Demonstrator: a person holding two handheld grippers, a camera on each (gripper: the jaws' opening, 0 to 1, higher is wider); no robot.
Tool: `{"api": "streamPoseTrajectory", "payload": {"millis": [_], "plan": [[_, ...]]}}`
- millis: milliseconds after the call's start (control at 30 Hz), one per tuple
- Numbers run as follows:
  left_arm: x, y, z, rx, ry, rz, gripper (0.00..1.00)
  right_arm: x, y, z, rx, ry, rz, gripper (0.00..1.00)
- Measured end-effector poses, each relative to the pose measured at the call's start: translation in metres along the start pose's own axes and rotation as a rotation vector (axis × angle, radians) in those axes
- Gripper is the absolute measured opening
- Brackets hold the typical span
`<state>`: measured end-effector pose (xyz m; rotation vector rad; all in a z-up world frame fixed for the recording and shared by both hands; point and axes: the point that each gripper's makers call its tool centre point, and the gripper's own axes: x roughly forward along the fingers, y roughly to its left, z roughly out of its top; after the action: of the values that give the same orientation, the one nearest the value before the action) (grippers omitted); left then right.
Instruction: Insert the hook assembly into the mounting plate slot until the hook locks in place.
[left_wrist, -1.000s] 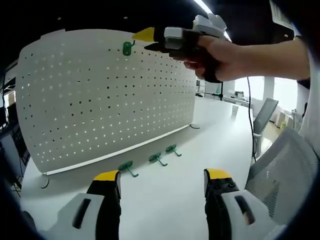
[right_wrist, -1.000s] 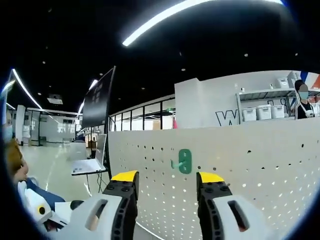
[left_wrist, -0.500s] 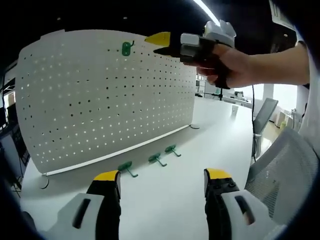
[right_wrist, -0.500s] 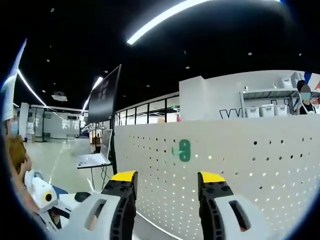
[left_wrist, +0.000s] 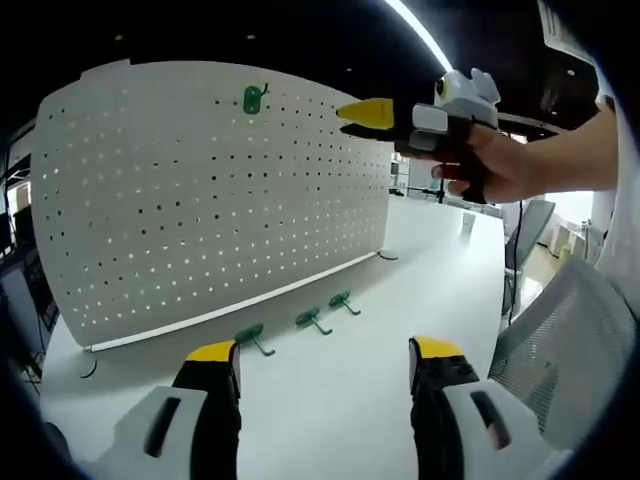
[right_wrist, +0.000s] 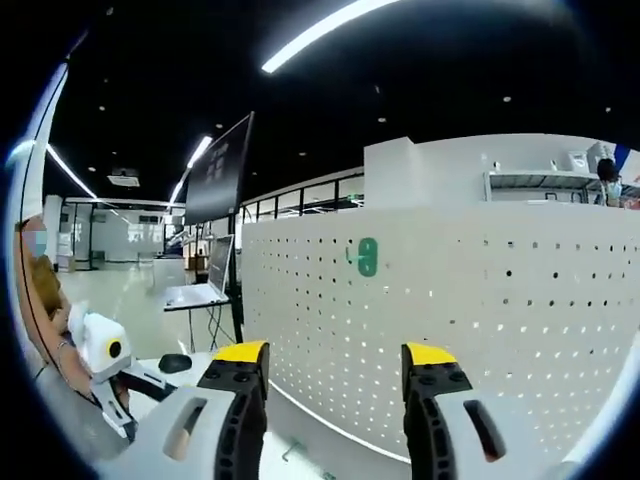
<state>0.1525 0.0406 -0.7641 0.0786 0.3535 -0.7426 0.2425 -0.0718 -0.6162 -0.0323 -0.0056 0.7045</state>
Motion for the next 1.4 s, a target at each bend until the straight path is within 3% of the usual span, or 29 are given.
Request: {"api": "streamPoseTrajectory", "payload": {"millis": [900,1400], "plan": [[-0.001,0.003,0.003,-0.018,-0.016,0.010,0.71,-0.048,0.006,-0.054,0.056,0.097,-0.022,0.58],[-0.001,0.009,0.002,-0.039,-0.016,0.030,0.71,-0.073,0.006,-0.090,0.074,0.192,-0.041,0.60]]}}
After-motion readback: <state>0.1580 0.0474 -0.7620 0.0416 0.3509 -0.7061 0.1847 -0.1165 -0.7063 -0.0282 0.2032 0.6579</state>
